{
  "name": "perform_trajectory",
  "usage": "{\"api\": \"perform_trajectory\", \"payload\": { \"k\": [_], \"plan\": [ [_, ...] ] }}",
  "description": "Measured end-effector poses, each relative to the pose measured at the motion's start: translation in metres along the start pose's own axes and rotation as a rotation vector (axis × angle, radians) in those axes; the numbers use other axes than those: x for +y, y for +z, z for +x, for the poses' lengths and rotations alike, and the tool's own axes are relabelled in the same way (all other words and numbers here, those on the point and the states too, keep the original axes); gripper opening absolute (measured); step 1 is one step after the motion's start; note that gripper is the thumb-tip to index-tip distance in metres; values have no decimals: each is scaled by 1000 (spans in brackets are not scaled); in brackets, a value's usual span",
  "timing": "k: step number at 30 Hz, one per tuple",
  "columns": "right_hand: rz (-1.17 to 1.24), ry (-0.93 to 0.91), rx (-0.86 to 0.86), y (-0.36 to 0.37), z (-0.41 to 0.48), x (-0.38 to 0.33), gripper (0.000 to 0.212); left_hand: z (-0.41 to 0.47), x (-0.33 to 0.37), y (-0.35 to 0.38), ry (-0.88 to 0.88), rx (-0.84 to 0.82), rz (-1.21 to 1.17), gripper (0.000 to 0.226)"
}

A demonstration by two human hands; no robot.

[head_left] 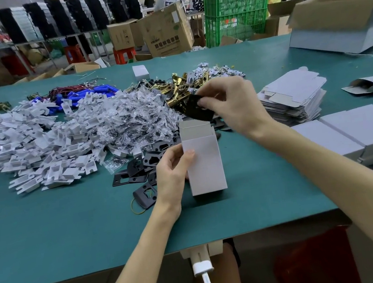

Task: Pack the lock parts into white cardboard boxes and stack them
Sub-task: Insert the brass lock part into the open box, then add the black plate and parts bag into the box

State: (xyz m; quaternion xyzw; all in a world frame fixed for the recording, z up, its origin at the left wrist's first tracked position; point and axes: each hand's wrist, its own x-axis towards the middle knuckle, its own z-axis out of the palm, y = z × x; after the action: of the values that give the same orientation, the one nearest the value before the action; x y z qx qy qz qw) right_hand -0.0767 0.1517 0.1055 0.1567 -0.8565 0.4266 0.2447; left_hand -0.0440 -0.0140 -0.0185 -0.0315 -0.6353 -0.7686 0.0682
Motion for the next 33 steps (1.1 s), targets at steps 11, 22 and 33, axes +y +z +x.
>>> {"api": "perform_trajectory", "payload": {
  "k": [11,22,33],
  "plan": [
    [-205,-36,-346,14,-10,2,18,1,-3,0,19,-16,-11,18],
    [-481,13,-477,17,-14,3,26,0,-1,0,45,-42,-15,26],
    [-484,28,-552,12,-8,-8,22,-1,0,1,53,-36,-1,24]
  ]
}}
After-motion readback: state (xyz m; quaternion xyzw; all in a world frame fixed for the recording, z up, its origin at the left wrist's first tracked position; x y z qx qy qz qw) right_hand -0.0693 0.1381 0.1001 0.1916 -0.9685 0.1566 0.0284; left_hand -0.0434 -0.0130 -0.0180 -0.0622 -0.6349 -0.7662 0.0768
